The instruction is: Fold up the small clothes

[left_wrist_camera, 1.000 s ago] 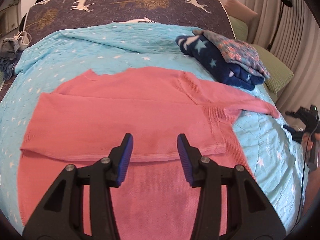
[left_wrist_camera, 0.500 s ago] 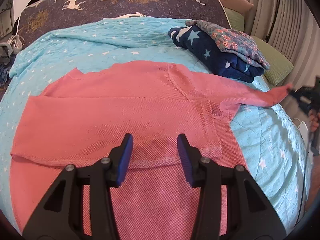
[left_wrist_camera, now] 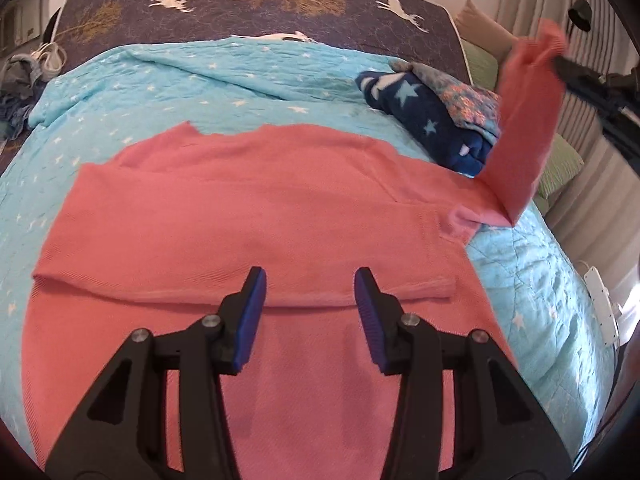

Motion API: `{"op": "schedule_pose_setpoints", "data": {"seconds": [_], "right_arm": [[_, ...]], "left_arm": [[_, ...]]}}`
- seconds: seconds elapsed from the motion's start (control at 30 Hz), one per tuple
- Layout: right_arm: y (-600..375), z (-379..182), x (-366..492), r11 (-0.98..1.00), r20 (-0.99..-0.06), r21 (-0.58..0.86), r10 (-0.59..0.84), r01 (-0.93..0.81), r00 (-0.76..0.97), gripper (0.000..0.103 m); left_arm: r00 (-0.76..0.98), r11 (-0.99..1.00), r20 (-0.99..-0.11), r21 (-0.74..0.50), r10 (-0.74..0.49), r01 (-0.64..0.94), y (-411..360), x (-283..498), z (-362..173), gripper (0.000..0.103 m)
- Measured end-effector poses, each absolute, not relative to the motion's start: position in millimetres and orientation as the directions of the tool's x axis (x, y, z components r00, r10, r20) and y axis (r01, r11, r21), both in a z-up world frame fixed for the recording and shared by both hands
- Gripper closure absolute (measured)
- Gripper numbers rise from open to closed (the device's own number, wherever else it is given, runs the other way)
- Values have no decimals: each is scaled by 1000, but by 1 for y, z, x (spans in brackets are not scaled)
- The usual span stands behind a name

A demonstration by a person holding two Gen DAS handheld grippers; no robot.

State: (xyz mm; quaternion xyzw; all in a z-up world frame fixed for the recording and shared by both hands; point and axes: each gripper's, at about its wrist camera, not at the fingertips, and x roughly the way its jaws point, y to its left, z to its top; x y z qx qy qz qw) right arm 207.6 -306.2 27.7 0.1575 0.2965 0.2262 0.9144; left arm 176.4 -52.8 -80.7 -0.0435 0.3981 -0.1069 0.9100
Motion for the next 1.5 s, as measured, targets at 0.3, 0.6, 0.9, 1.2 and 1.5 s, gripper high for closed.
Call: {"op": "schedule_pose_setpoints", "data": {"seconds": [0.3, 0.6, 0.9, 1.2, 1.5], "right_arm": [[-228, -41, 194, 753, -614, 447, 651, -484, 446, 70], [-340, -54, 188, 917, -679, 358, 385, -176, 625, 67], [-371, -62, 192, 937, -712, 334, 323, -104, 623, 55], [-380, -68, 190, 928, -707, 368, 323, -63, 629, 52], [-387, -72, 171, 943, -740, 330, 286, -42, 609, 50]], "left_arm": [[654, 972, -720, -206, -231, 117, -11, 164, -87, 53], [592, 900, -679, -356, -435, 253, -38, 178, -80, 50], [494, 871, -729, -309, -475, 382, -105, 226, -81, 101], [511, 655, -453, -255, -731, 712, -89, 141, 23, 101], [367, 661, -773, -88, -517, 745, -94, 72, -76, 82]]}}
